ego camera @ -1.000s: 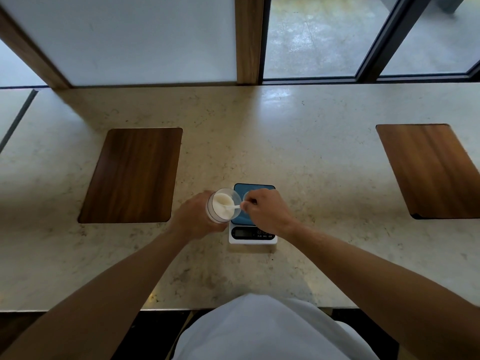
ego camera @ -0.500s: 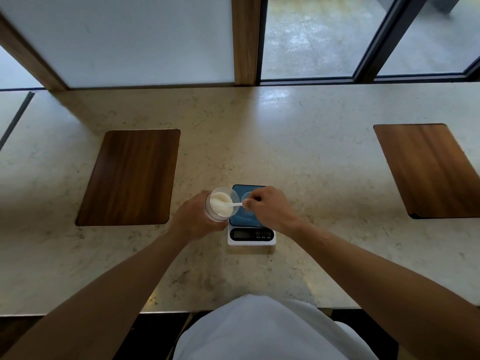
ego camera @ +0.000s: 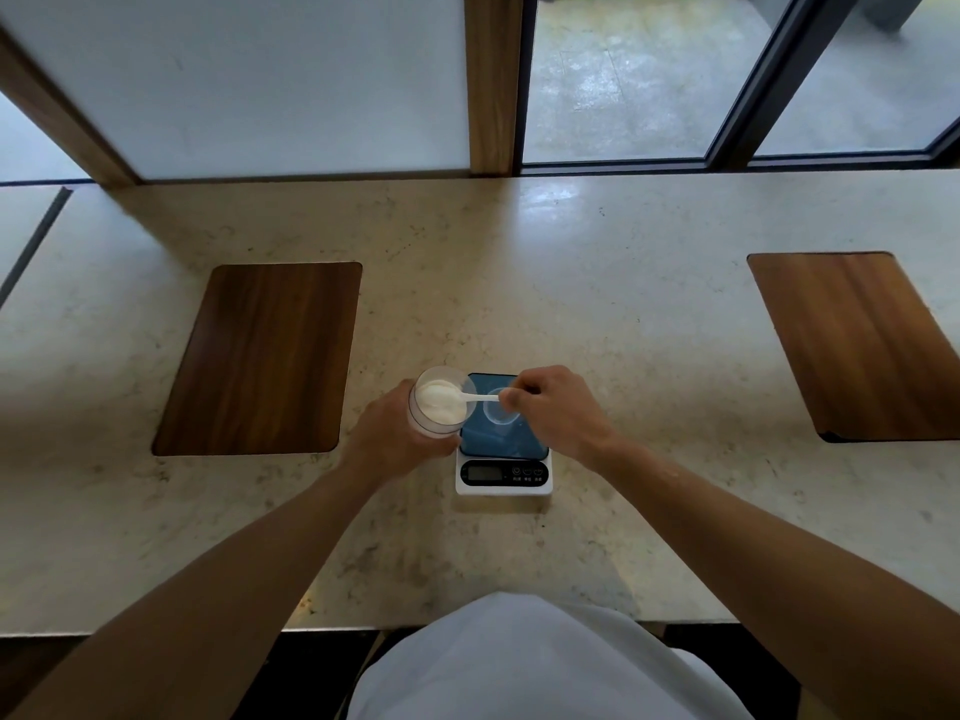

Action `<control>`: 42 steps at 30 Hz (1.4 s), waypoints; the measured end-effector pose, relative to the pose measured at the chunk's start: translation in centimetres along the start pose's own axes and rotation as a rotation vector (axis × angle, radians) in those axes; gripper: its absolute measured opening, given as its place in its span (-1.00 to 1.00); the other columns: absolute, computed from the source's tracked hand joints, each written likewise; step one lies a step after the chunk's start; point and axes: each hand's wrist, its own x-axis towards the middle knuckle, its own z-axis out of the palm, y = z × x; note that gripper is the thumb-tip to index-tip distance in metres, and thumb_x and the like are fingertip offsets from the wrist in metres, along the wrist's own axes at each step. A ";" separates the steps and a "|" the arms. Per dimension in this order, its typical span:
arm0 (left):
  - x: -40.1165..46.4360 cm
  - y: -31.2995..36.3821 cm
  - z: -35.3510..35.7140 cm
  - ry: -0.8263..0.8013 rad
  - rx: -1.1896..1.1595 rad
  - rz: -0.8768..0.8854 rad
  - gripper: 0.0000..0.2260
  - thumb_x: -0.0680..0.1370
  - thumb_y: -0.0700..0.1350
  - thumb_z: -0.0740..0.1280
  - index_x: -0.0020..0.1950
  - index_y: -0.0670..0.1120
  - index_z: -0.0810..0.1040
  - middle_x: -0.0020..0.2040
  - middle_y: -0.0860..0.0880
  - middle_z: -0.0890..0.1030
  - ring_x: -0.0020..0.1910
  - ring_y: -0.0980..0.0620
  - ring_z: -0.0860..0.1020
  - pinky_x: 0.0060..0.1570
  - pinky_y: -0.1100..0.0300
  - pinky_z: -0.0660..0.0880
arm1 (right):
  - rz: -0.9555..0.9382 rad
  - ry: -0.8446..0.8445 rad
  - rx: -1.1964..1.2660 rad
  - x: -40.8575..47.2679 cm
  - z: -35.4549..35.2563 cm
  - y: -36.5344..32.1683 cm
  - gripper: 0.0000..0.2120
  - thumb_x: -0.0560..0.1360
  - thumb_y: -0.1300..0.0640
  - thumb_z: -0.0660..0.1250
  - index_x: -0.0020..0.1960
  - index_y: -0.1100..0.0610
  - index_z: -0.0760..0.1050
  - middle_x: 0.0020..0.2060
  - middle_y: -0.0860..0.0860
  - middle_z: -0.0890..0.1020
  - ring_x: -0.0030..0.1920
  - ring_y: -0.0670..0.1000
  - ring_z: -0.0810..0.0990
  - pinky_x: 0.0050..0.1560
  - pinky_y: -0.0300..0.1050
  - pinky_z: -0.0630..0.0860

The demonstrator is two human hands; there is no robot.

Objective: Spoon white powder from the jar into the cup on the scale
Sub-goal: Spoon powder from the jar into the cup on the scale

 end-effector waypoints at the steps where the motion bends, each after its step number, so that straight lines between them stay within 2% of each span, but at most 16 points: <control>1: 0.0 0.1 -0.1 0.001 0.002 -0.007 -0.36 0.31 0.04 0.61 0.31 -0.10 0.47 0.15 -0.05 0.62 0.05 -0.01 0.58 0.11 0.08 0.53 | -0.005 0.001 0.005 0.0 -0.1 0.0 -0.78 0.56 0.13 0.31 -0.11 0.22 0.67 -0.41 -0.05 0.55 -0.44 -0.10 0.41 -0.39 -0.29 0.31; 5: 0.0 0.2 -0.2 -0.003 0.002 -0.015 -0.35 0.31 0.07 0.60 0.32 -0.04 0.46 0.16 -0.01 0.61 0.06 -0.01 0.57 0.13 0.04 0.54 | -0.004 0.017 0.034 -0.1 -0.7 -0.1 -0.77 0.57 0.13 0.31 -0.09 0.24 0.67 -0.36 -0.01 0.57 -0.40 -0.09 0.44 -0.35 -0.30 0.34; 9: -0.1 0.3 -0.2 0.008 -0.010 -0.050 -0.35 0.31 0.14 0.59 0.32 0.03 0.44 0.15 0.06 0.60 0.06 0.02 0.57 0.11 0.05 0.55 | -0.010 0.034 0.050 0.0 -1.4 -0.2 -0.79 0.56 0.11 0.32 -0.14 0.17 0.67 -0.31 0.00 0.63 -0.33 -0.06 0.52 -0.31 -0.27 0.39; 13: -0.3 0.2 -0.3 0.015 -0.032 -0.066 -0.32 0.28 0.18 0.59 0.32 0.04 0.44 0.14 0.08 0.60 0.05 0.05 0.57 0.09 0.05 0.56 | -0.013 0.052 0.080 0.1 -2.3 -0.1 -0.79 0.56 0.10 0.33 -0.18 0.15 0.65 -0.26 0.07 0.68 -0.23 0.11 0.62 -0.28 -0.06 0.56; 16: -0.4 -0.3 -0.4 0.018 -0.018 -0.115 -0.28 0.24 0.19 0.60 0.31 0.04 0.44 0.13 0.07 0.60 0.04 0.04 0.57 0.07 0.05 0.55 | -0.016 0.060 0.083 0.2 -2.7 0.4 -0.79 0.57 0.11 0.32 -0.15 0.15 0.66 -0.26 0.05 0.67 -0.26 0.05 0.59 -0.28 -0.09 0.53; 21: -0.9 -1.1 -0.6 0.071 0.026 -0.163 -0.30 0.18 0.17 0.63 0.25 0.02 0.49 0.07 0.07 0.63 -0.03 0.05 0.58 -0.07 0.18 0.49 | 0.037 0.064 0.064 0.1 -3.1 2.4 -0.77 0.55 0.09 0.32 -0.19 0.15 0.66 -0.30 0.08 0.67 -0.35 -0.01 0.52 -0.27 0.03 0.54; 25: -1.4 -1.9 -0.8 0.071 0.051 -0.197 -0.30 0.16 0.19 0.62 0.21 0.04 0.49 0.02 0.07 0.63 -0.07 0.05 0.57 -0.12 0.19 0.46 | 0.082 0.065 0.007 0.1 -2.9 4.3 -0.76 0.56 0.07 0.31 -0.18 0.15 0.66 -0.26 0.20 0.67 -0.33 0.12 0.53 -0.26 0.15 0.58; 27: -1.7 -2.2 -0.9 0.067 0.068 -0.206 -0.29 0.15 0.21 0.62 0.20 0.04 0.49 0.01 0.07 0.63 -0.07 0.05 0.58 -0.11 0.16 0.51 | 0.099 0.066 -0.005 0.1 -2.7 5.0 -0.76 0.57 0.09 0.31 -0.20 0.14 0.65 -0.31 0.21 0.64 -0.37 0.07 0.50 -0.29 0.08 0.53; 31: -2.0 -2.5 -0.9 0.062 0.081 -0.205 -0.29 0.14 0.23 0.61 0.20 0.05 0.48 -0.01 0.08 0.62 -0.08 0.04 0.59 -0.11 0.11 0.56 | 0.136 0.070 -0.011 0.1 -2.6 6.2 -0.78 0.57 0.14 0.31 -0.21 0.11 0.65 -0.46 -0.01 0.54 -0.44 -0.02 0.44 -0.35 -0.10 0.42; 38: -2.1 -1.9 -0.9 0.061 0.032 -0.180 -0.31 0.15 0.21 0.61 0.20 0.10 0.47 -0.02 0.16 0.58 -0.09 0.10 0.56 -0.19 0.32 0.41 | 0.175 0.081 -0.082 0.8 -1.1 7.1 -0.77 0.58 0.12 0.29 -0.15 0.14 0.68 -0.40 0.00 0.60 -0.41 -0.06 0.46 -0.39 -0.20 0.35; 42: -2.1 -1.6 -0.7 0.051 0.036 -0.135 -0.30 0.17 0.18 0.62 0.24 0.07 0.47 0.03 0.15 0.57 -0.06 0.11 0.55 -0.12 0.30 0.42 | 0.195 0.109 -0.121 1.4 -0.7 7.3 -0.76 0.55 0.12 0.30 -0.18 0.16 0.68 -0.42 0.00 0.61 -0.44 -0.06 0.47 -0.42 -0.21 0.36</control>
